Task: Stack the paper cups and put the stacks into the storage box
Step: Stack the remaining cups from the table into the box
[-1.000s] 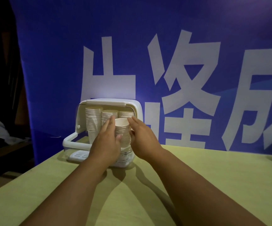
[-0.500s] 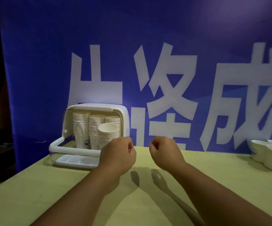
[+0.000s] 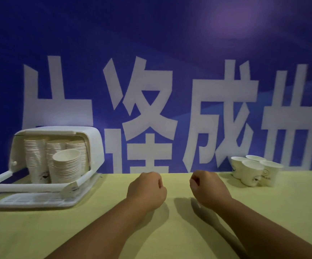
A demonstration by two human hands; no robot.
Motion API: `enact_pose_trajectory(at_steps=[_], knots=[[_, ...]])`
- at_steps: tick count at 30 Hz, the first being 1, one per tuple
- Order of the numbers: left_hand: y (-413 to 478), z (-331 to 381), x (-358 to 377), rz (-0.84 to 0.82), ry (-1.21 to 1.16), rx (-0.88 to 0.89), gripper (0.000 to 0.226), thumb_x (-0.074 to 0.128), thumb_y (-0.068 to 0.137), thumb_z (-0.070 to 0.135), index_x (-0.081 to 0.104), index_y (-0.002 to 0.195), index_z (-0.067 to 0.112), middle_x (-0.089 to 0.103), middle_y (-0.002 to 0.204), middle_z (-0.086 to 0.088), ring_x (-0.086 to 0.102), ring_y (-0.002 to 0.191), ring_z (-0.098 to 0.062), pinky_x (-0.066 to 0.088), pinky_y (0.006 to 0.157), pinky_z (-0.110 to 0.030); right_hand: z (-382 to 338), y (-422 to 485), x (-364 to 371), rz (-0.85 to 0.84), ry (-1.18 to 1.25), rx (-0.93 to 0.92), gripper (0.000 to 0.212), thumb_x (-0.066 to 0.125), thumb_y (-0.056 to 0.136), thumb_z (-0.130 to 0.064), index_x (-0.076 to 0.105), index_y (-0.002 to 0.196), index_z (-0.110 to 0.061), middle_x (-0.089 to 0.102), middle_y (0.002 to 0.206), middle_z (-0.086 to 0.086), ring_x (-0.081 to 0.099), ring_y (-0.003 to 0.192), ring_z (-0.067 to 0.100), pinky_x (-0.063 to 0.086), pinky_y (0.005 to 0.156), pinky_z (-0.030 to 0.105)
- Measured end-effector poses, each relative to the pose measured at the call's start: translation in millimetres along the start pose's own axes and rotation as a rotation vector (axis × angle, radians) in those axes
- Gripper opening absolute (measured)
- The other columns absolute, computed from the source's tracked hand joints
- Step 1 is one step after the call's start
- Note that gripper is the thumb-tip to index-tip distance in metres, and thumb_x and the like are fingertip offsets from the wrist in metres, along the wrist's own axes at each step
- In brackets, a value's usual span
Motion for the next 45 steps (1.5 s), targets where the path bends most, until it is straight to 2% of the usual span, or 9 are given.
enact_pose_trajectory(at_steps=[10,13,17,21,25,27,31,37,45], knots=[[33.7,109.6,82.5,-0.085,-0.1,0.088,0.008,0.061,0.091,0.03,0.059,0.083,0.029,0.062,0.082,0.009,0.06,0.072,-0.011,0.054,0.063,-0.03,137.3,4.5,-50.8,0.065,-0.026,0.148,0.013,0.061,0.094,-0.034,0.061,0.082,-0.034,0.062,0.08,-0.018,0.061,0.072,0.007,0.058,0.074,0.024],[42.0,139.5,107.5,-0.104,-0.116,0.124,0.018,0.061,0.093,0.027,0.055,0.109,0.028,0.057,0.098,0.011,0.059,0.079,-0.012,0.054,0.067,-0.03,168.5,12.6,-70.0,0.141,-0.059,0.124,0.01,0.062,0.094,-0.032,0.06,0.085,-0.035,0.066,0.09,-0.015,0.06,0.075,0.006,0.057,0.078,0.025],[46.7,180.8,146.1,-0.285,-0.176,0.144,0.078,0.062,0.093,0.024,0.018,0.156,0.038,0.055,0.137,0.001,0.061,0.1,-0.016,0.047,0.07,-0.027,208.4,13.2,-77.7,0.323,-0.021,0.247,0.04,0.076,0.083,-0.022,0.056,0.117,-0.029,0.059,0.122,-0.006,0.056,0.094,0.012,0.056,0.078,0.028],[53.1,216.5,173.4,-0.363,-0.096,0.258,0.106,0.067,0.092,0.042,-0.021,0.15,0.055,0.055,0.144,-0.005,0.062,0.109,-0.023,0.053,0.085,-0.034,232.8,12.1,-71.9,0.273,0.04,0.29,0.085,0.076,0.078,-0.011,0.027,0.142,-0.037,0.015,0.153,-0.016,0.041,0.133,0.025,0.049,0.097,0.039],[64.2,234.2,192.6,-0.255,-0.041,0.293,0.107,0.062,0.097,0.047,-0.033,0.144,0.056,0.059,0.14,-0.007,0.065,0.102,-0.021,0.051,0.071,-0.032,243.4,18.8,-69.7,0.157,0.04,0.243,0.094,0.068,0.083,-0.004,0.012,0.154,-0.03,0.006,0.162,-0.008,0.018,0.147,0.022,0.033,0.111,0.041],[65.6,236.3,198.7,-0.205,-0.047,0.317,0.103,0.061,0.099,0.043,-0.03,0.144,0.057,0.063,0.133,-0.005,0.063,0.092,-0.017,0.05,0.067,-0.031,243.1,20.9,-69.1,0.164,0.065,0.224,0.091,0.068,0.083,-0.003,0.015,0.153,-0.028,0.015,0.16,-0.005,0.025,0.144,0.022,0.036,0.109,0.038],[64.1,234.6,202.4,-0.166,-0.094,0.327,0.091,0.065,0.098,0.033,-0.006,0.151,0.055,0.06,0.139,-0.003,0.064,0.109,-0.021,0.047,0.072,-0.031,235.6,23.3,-68.5,0.27,0.116,0.241,0.087,0.073,0.079,-0.002,0.027,0.144,-0.037,0.033,0.145,-0.003,0.044,0.113,0.014,0.047,0.092,0.03],[64.7,226.1,203.0,-0.122,-0.13,0.274,0.063,0.069,0.092,0.015,0.035,0.141,0.038,0.065,0.116,0.004,0.06,0.091,-0.015,0.053,0.074,-0.03,236.2,22.0,-69.1,0.284,0.227,0.308,0.08,0.074,0.078,0.001,0.036,0.136,-0.039,0.055,0.113,-0.008,0.056,0.091,0.014,0.047,0.071,0.02],[53.5,203.0,171.9,0.029,-0.272,0.123,0.022,0.066,0.099,0.031,0.058,0.12,0.031,0.068,0.11,0.007,0.064,0.093,-0.013,0.056,0.081,-0.027,194.9,11.6,-71.6,0.34,0.13,0.282,0.04,0.067,0.09,-0.008,0.058,0.127,-0.022,0.06,0.119,-0.002,0.054,0.094,0.012,0.046,0.086,0.026]])
Point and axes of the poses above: each hand's wrist, its own y-axis towards the middle knuckle, its own x-axis out of the palm, z = x × y, the point moved 2 cm from there along y, towards the middle knuckle
